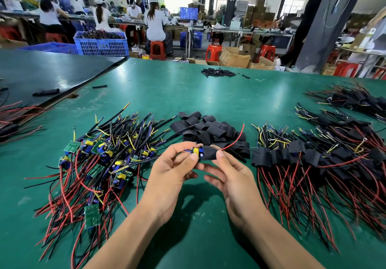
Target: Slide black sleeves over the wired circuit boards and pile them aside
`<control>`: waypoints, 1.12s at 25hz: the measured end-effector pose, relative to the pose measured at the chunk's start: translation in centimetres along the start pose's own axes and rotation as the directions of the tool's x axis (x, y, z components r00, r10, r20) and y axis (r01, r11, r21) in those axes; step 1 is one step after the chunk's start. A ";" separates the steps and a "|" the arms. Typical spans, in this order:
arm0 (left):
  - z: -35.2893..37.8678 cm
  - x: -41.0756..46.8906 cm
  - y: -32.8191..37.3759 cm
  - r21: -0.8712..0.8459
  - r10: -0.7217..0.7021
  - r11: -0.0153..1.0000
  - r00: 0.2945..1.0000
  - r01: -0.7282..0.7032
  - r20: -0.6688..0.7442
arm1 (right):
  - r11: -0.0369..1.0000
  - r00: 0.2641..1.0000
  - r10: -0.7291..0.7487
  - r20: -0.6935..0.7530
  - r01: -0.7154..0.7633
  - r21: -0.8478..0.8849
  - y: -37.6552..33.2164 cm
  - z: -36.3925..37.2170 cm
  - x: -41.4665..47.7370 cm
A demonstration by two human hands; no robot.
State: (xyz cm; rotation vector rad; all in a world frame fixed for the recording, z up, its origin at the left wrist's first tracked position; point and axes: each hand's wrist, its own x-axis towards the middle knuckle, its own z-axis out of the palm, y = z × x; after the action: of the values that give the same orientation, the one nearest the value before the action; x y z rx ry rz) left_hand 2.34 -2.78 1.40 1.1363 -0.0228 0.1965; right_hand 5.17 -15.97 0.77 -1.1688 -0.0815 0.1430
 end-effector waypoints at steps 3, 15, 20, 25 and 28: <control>-0.1 0.0 0.0 0.056 -0.009 0.998 1.000 0.008 0.020 | 1.000 1.000 0.028 0.006 -0.028 0.009 -0.1 -0.1 0.0; -0.4 0.3 -0.2 0.095 0.036 0.995 0.994 -0.026 -0.102 | 0.990 0.994 -0.073 -0.084 0.062 -0.123 -0.2 -0.4 -0.6; -0.4 0.4 -0.2 0.085 0.053 0.996 0.988 -0.041 -0.146 | 0.993 0.995 0.064 -0.074 -0.071 -0.093 -0.6 -0.2 -0.5; -0.5 0.6 -0.1 0.115 0.085 0.991 0.977 -0.063 -0.198 | 0.969 0.970 0.237 0.056 -0.241 0.060 -0.9 0.1 -0.7; -0.3 0.4 0.0 0.115 0.051 0.993 0.981 -0.030 -0.185 | 0.964 0.966 0.242 0.089 -0.249 0.089 -0.9 0.3 -0.9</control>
State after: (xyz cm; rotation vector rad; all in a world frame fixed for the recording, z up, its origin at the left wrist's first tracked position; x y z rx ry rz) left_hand 2.68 -2.50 1.32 1.2257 0.1344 0.3443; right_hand 4.32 -16.18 1.67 -1.0701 0.0027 0.4082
